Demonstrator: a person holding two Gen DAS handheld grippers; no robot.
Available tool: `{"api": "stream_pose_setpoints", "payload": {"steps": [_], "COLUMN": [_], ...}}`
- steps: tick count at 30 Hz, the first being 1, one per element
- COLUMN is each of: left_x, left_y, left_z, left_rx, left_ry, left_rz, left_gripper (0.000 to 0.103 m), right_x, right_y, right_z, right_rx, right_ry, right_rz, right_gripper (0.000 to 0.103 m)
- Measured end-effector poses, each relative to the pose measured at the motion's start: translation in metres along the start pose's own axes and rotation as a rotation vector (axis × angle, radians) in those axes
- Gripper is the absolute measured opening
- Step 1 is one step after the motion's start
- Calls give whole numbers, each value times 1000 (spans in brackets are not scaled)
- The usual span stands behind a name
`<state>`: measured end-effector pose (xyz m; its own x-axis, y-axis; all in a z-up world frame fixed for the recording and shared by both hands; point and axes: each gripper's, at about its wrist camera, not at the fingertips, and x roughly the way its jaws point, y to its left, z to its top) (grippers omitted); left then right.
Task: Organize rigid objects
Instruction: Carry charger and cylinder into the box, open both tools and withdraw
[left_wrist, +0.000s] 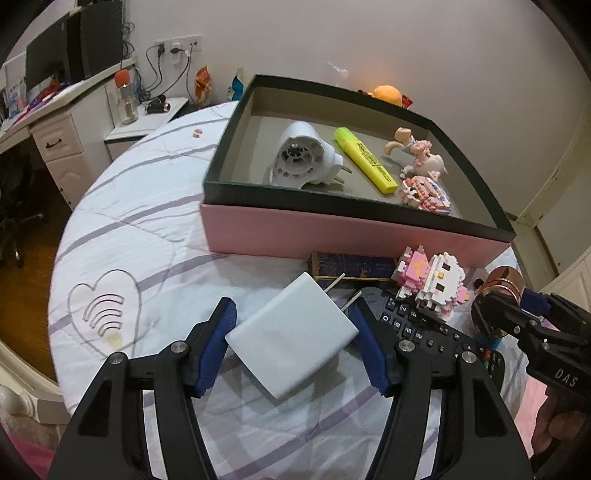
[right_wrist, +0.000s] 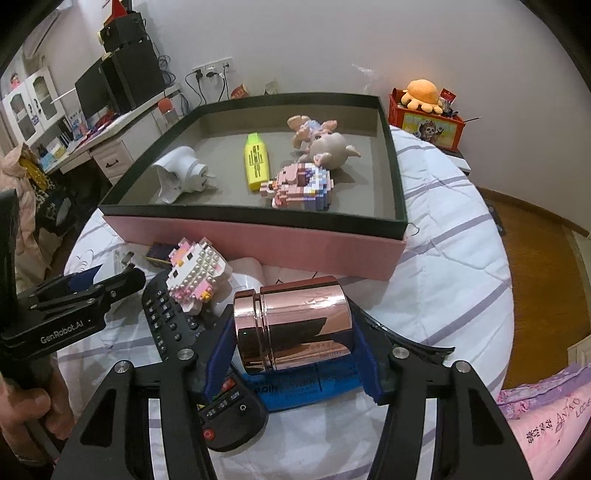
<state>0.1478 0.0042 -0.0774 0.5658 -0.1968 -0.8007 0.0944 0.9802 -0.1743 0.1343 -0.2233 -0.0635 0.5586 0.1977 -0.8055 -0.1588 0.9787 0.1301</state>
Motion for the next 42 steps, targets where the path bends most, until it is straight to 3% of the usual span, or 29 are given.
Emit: {"api": "stream_pose_setpoints", "payload": {"steps": [8, 14, 19, 24, 30, 35, 38, 39, 42], "left_x": [-36, -52, -39, -7, 21, 23, 20, 20, 13], "left_y": [-4, -18, -28, -36, -41, -41, -40, -40, -40], "left_z": [19, 64, 99, 112, 109, 108, 108, 108, 107], "left_rx": [33, 83, 102, 102, 99, 101, 101, 101, 98], "left_ry": [-55, -125, -138, -91, -42, -49, -59, -62, -79], "left_rz": [-4, -25, -34, -50, -57, -34, -12, -5, -1], "left_gripper": [64, 64, 64, 64, 64, 66, 80, 90, 99], "right_x": [-20, -33, -26, 5, 37, 44, 43, 42, 39], "right_y": [7, 16, 18, 13, 5, 5, 5, 5, 6], "right_z": [14, 51, 85, 106, 98, 95, 95, 95, 96], "right_rx": [8, -31, -49, -39, -22, -30, -27, -28, -34], "right_ry": [-49, -119, -148, -102, -23, -4, -12, -14, -26], "right_rz": [30, 22, 11, -14, -27, -47, -54, -55, -68], "right_gripper": [59, 59, 59, 59, 59, 59, 60, 61, 79]}}
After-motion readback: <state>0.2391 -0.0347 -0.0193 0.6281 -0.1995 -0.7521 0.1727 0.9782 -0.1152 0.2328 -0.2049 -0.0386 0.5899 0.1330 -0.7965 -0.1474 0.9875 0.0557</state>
